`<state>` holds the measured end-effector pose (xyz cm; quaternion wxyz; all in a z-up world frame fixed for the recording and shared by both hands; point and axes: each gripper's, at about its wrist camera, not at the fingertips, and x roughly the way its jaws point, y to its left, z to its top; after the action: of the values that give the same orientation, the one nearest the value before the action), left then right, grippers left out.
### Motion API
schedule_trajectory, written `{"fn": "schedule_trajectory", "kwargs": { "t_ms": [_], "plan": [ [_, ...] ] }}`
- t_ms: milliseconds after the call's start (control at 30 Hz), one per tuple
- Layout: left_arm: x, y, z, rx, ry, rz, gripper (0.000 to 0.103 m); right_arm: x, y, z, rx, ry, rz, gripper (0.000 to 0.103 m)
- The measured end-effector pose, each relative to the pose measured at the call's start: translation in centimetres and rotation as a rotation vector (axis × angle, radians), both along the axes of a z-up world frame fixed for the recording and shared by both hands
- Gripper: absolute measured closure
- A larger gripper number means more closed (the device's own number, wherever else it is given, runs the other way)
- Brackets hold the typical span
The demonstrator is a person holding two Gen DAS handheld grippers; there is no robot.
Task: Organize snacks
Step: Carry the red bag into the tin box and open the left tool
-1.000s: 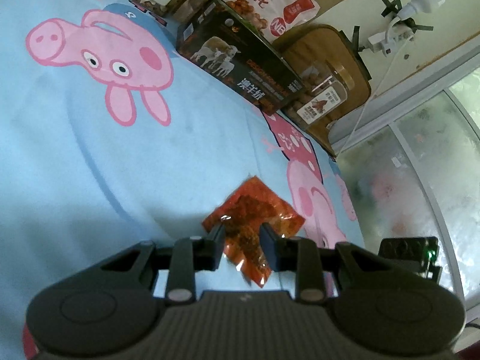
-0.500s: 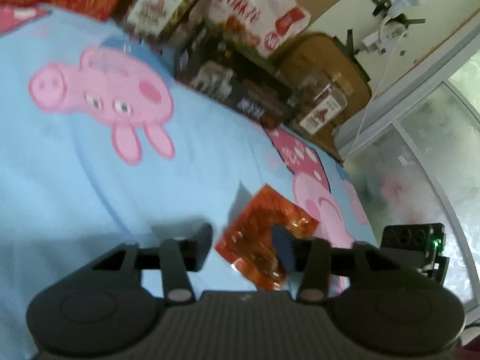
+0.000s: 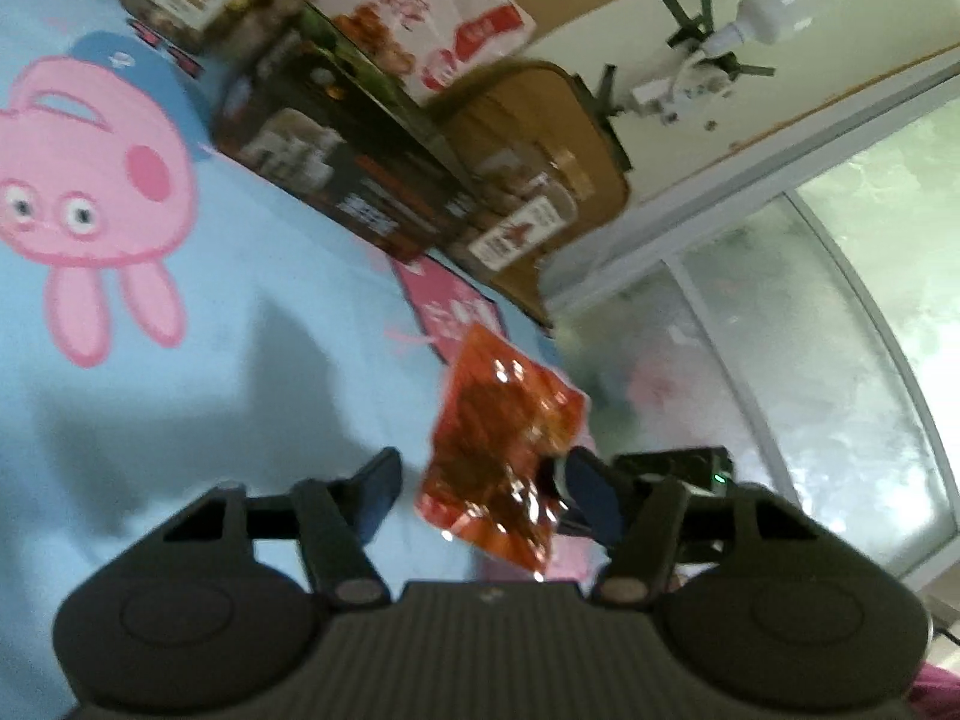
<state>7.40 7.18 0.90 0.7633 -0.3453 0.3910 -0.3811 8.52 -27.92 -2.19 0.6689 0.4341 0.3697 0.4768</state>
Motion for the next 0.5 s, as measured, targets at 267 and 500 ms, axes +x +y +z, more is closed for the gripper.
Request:
{"fn": "schedule_trajectory", "kwargs": {
  "t_ms": [267, 500],
  "plan": [
    [5.1, -3.4, 5.1, 0.185, -0.114, 0.031, 0.078, 4.0, -1.4, 3.3, -0.060, -0.065, -0.083, 0.091],
    [13.7, -7.5, 8.4, 0.360, -0.206, 0.106, 0.078, 10.2, -1.0, 8.2, -0.271, -0.248, -0.254, 0.090]
  ]
}}
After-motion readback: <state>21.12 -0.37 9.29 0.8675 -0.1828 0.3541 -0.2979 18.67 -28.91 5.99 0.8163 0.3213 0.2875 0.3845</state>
